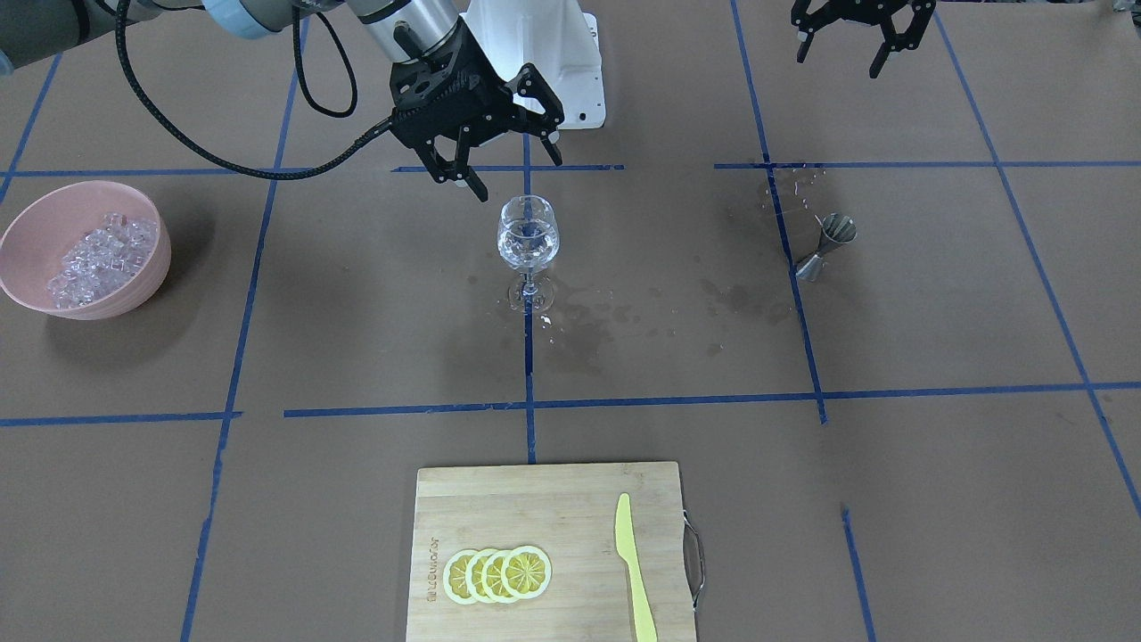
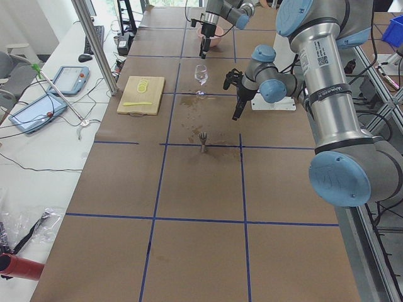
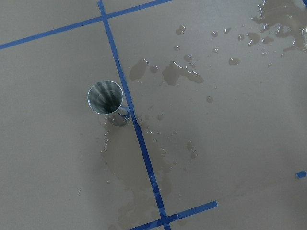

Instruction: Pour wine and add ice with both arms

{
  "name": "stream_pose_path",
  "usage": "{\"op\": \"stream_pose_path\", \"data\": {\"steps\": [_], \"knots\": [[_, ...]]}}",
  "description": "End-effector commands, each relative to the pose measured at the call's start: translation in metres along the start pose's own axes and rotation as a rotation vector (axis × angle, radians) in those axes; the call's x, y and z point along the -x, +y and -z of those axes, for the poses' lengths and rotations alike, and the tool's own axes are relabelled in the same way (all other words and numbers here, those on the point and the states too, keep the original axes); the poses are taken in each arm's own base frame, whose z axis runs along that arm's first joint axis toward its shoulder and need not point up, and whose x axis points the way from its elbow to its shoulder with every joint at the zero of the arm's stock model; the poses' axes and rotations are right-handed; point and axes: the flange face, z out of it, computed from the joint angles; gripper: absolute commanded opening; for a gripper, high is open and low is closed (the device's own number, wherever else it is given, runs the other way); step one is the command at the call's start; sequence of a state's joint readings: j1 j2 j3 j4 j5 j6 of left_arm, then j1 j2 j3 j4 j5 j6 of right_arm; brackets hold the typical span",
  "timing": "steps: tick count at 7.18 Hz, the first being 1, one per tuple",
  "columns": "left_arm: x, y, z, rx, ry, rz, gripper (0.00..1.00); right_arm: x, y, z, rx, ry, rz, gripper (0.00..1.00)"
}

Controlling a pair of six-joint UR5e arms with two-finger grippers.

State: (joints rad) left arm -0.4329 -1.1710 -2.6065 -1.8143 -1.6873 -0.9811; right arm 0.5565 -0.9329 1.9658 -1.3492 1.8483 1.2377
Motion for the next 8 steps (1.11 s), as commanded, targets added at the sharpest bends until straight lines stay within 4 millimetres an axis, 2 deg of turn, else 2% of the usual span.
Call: {"op": "stream_pose_path", "data": {"steps": [1,2,3,4,6,8], "knots": [[0.023,-0.020,0.022,-0.042,0.002,-0.059,1.00,-0.003,-0.008,0.037,0.014,0.053,-0.035,1.00],[0.041,-0.031,0.032,-0.082,-0.026,-0.093,1.00,-0.015,-0.020,0.055,0.040,0.098,-0.070,1.00],[0.059,-0.040,0.040,-0.110,-0.059,-0.129,1.00,-0.034,-0.042,0.072,0.047,0.143,-0.108,1.00],[0.076,-0.049,0.045,-0.120,-0.064,-0.173,1.00,-0.053,-0.057,0.081,0.055,0.193,-0.131,1.00],[0.130,-0.077,0.049,-0.134,-0.116,-0.145,1.00,-0.095,-0.081,0.092,0.089,0.350,-0.065,1.00],[0.183,-0.107,0.038,-0.129,-0.128,-0.119,1.00,-0.170,-0.100,0.109,0.150,0.479,0.056,1.00]]}}
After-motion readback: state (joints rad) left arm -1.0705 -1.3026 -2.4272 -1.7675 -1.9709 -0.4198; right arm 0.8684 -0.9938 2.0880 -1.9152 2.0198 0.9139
